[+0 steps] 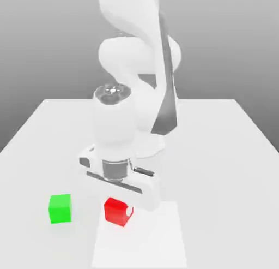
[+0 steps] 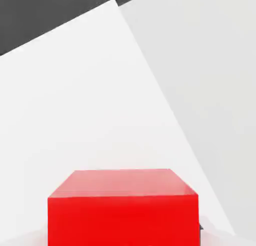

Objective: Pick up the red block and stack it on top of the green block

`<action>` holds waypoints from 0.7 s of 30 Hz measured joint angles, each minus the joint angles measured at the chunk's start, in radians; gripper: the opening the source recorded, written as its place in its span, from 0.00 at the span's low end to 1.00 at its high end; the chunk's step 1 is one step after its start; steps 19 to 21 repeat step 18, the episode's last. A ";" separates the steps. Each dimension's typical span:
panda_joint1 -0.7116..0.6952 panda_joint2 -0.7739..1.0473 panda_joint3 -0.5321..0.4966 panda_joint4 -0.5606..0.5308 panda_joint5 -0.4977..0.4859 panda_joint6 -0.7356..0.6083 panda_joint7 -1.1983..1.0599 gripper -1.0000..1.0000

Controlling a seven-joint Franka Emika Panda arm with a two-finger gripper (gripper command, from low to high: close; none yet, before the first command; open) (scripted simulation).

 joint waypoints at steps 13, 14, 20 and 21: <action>-0.262 0.010 -0.136 0.032 0.037 -0.022 0.095 0.00; -0.267 0.044 -0.128 0.033 0.054 0.010 0.084 0.00; -0.272 0.071 -0.122 0.034 0.066 0.035 0.075 1.00; -0.272 0.071 -0.122 0.034 0.066 0.035 0.075 1.00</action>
